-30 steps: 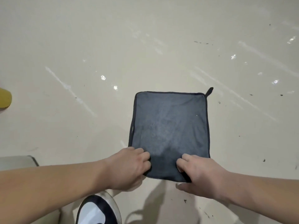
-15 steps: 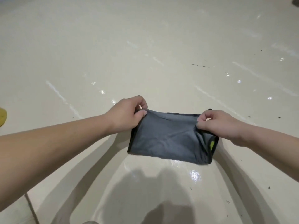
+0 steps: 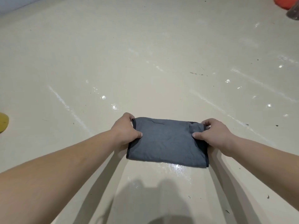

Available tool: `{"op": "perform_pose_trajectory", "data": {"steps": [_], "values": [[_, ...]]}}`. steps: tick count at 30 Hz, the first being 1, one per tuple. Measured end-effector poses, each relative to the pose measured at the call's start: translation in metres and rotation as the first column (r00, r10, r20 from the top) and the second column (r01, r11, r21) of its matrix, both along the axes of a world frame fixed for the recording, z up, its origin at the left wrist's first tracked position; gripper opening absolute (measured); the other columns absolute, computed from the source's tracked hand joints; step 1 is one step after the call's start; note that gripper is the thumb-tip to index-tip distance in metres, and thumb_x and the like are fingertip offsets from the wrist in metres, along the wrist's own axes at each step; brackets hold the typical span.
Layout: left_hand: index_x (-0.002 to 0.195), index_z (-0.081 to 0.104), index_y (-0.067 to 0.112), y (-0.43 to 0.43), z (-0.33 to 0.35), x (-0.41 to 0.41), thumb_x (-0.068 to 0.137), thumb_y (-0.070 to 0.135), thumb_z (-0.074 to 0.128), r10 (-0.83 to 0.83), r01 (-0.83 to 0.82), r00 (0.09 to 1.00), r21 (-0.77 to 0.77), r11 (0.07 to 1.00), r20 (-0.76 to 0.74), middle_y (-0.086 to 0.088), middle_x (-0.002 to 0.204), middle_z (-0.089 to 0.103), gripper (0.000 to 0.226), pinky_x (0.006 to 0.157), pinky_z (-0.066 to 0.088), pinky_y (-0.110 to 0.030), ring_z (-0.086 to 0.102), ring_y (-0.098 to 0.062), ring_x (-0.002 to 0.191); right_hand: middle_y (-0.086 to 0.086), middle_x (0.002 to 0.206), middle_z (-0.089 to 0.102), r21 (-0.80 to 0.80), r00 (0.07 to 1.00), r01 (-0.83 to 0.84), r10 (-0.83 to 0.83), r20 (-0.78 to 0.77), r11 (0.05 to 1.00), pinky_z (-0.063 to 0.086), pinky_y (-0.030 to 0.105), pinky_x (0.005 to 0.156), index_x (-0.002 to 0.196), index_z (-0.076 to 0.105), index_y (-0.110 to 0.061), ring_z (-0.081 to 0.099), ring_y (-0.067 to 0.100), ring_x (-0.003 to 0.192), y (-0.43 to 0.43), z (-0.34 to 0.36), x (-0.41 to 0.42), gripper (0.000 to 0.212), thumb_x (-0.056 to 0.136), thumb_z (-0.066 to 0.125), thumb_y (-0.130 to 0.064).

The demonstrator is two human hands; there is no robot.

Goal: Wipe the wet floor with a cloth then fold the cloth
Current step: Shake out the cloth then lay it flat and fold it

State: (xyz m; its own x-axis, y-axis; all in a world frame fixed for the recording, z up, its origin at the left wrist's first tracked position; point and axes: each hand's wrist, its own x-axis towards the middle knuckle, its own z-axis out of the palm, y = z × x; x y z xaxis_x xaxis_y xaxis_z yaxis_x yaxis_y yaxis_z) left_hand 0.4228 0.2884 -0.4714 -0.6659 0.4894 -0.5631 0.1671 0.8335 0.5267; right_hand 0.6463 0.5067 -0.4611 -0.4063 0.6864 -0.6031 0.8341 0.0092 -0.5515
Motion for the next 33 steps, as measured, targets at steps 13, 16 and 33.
{"op": "perform_pose_trajectory", "data": {"steps": [13, 16, 33], "values": [[0.082, 0.049, 0.018, 0.005, 0.038, 0.033, 0.076, 0.022, 0.062, 0.176, -0.220, 0.954, 0.168, 0.961, 0.244, 0.000, 0.076, 0.053, 0.015, 0.066, 0.039, -0.034, 0.050, -0.022, 0.068, 0.003, 0.107, 0.075, -0.259, 0.987, 0.111, -0.136, -0.081, 0.959, 0.055, 0.030, 0.069, 0.110, 0.071, -0.020, 0.071, 0.021, 0.088, -0.025, 0.023, -0.010, 0.029, 0.082, 0.065, -0.027], [0.083, 0.045, 0.017, 0.008, 0.053, 0.038, 0.078, 0.023, 0.064, 0.214, -0.285, 0.918, 0.179, 0.942, 0.335, -0.007, 0.078, 0.053, 0.021, 0.065, 0.040, -0.038, 0.049, -0.025, 0.067, 0.002, 0.093, 0.075, -0.357, 0.956, 0.170, -0.242, -0.169, 0.919, 0.055, 0.028, 0.060, 0.113, 0.071, -0.015, 0.070, 0.020, 0.074, -0.028, 0.036, -0.013, 0.025, 0.089, 0.064, -0.020], [0.105, 0.049, 0.024, -0.031, 0.124, 0.011, 0.076, 0.036, 0.084, 0.188, -0.304, 0.912, 0.293, 0.906, 0.365, 0.009, 0.102, 0.077, 0.048, 0.082, 0.061, -0.035, 0.075, -0.010, 0.090, 0.011, 0.102, 0.062, -0.579, 0.869, -0.167, -0.159, -0.469, 0.798, 0.061, 0.048, 0.066, 0.121, 0.069, -0.015, 0.057, 0.032, 0.076, -0.109, 0.127, -0.129, 0.051, 0.107, 0.038, -0.053]]}}
